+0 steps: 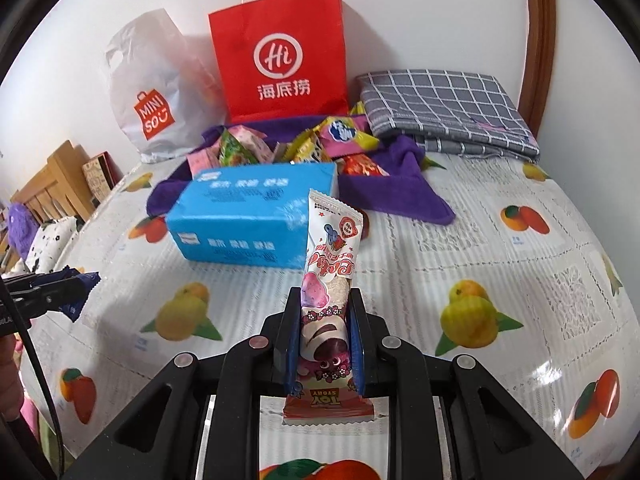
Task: Organize snacks
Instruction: 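Lift the blue bag and stick candy toward the purple towel with both tools, then carry the blue bag and stick candy over the towel with both tools, then open the right tool to drop the stick candy while the left tool releases the blue bag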
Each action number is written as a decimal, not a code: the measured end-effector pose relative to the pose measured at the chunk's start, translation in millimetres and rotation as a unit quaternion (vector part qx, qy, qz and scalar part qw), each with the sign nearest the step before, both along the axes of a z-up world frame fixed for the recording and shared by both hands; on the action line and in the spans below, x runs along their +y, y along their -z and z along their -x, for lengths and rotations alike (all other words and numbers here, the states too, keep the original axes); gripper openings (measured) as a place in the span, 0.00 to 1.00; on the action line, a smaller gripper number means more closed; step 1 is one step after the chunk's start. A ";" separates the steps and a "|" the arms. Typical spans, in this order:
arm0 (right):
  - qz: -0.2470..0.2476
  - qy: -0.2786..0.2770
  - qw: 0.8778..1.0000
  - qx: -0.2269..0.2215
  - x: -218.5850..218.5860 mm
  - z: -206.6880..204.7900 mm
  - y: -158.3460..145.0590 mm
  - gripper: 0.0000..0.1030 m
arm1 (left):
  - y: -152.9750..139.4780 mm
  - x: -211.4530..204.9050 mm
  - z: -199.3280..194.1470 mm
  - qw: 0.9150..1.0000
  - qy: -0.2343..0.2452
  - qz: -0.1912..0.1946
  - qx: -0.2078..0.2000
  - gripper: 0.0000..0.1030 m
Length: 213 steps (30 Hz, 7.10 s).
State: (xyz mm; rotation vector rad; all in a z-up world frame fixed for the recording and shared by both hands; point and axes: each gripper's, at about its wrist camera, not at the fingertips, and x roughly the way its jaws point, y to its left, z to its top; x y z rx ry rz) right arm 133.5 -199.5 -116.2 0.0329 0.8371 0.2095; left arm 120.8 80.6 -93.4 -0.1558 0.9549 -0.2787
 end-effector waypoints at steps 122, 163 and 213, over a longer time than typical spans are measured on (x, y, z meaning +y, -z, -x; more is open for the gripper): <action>0.018 -0.034 0.998 -0.040 38.0 -147.2 -79.8 0.20 | -75.0 -2.3 -138.2 0.998 -0.034 -0.018 -0.041 0.38; 0.033 -0.103 0.994 0.001 53.0 -241.2 -48.2 0.20 | -46.0 -19.2 -218.1 0.999 -0.044 -0.020 -0.013 0.38; 0.047 -0.166 0.979 0.111 43.5 -263.0 -1.2 0.29 | 17.6 -48.2 -281.8 0.997 -0.009 0.015 0.072 0.38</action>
